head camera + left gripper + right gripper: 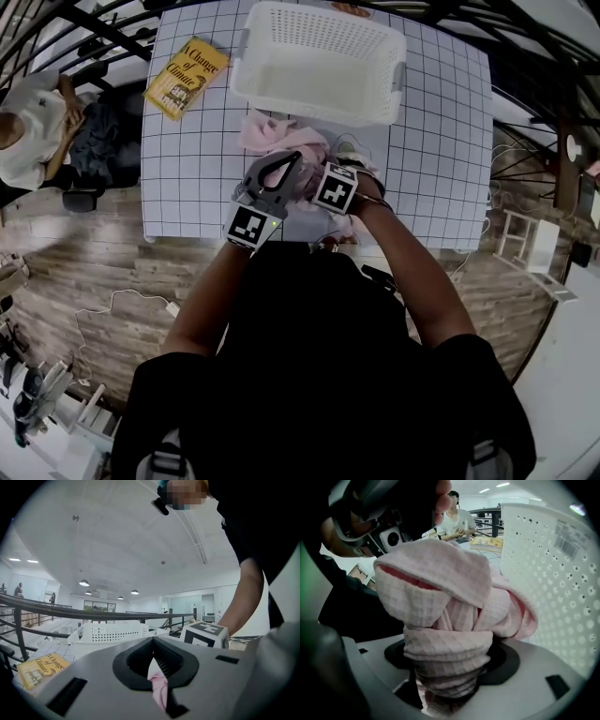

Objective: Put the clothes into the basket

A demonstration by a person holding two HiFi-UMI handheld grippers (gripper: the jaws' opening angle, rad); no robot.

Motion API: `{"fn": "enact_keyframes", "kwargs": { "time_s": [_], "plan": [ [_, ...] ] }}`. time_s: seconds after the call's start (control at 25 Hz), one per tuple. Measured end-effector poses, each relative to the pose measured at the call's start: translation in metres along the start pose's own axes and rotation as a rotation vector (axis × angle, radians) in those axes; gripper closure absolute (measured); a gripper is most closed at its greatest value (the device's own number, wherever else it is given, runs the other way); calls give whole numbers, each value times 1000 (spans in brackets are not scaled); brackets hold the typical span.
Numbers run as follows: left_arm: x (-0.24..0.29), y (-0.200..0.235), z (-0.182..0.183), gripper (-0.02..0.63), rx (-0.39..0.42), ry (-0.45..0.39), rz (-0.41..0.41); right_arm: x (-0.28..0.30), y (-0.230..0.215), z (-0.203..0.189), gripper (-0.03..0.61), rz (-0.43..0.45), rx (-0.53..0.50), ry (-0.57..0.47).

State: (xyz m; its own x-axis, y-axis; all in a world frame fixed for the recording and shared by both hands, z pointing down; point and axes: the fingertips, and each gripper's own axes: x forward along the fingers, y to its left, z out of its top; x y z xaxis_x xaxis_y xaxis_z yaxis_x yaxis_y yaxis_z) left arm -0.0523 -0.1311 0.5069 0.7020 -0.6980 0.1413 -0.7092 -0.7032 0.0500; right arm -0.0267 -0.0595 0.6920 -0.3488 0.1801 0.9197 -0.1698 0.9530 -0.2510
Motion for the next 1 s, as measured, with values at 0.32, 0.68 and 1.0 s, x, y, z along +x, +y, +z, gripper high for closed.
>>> {"fn": "enact_keyframes", "kwargs": {
  "time_s": [0.32,0.68,1.0],
  "plan": [
    [0,-3,16,614,21,-16,5,-37,-4,1,207,-29,27,-33],
    [-1,-2,37,614,51,-31,28,-83,-9,8,207,-74,22,-59],
    [-4,7,60,614,63,-61,64,-119,-11,19,207,-89,-8,-55]
  ]
}}
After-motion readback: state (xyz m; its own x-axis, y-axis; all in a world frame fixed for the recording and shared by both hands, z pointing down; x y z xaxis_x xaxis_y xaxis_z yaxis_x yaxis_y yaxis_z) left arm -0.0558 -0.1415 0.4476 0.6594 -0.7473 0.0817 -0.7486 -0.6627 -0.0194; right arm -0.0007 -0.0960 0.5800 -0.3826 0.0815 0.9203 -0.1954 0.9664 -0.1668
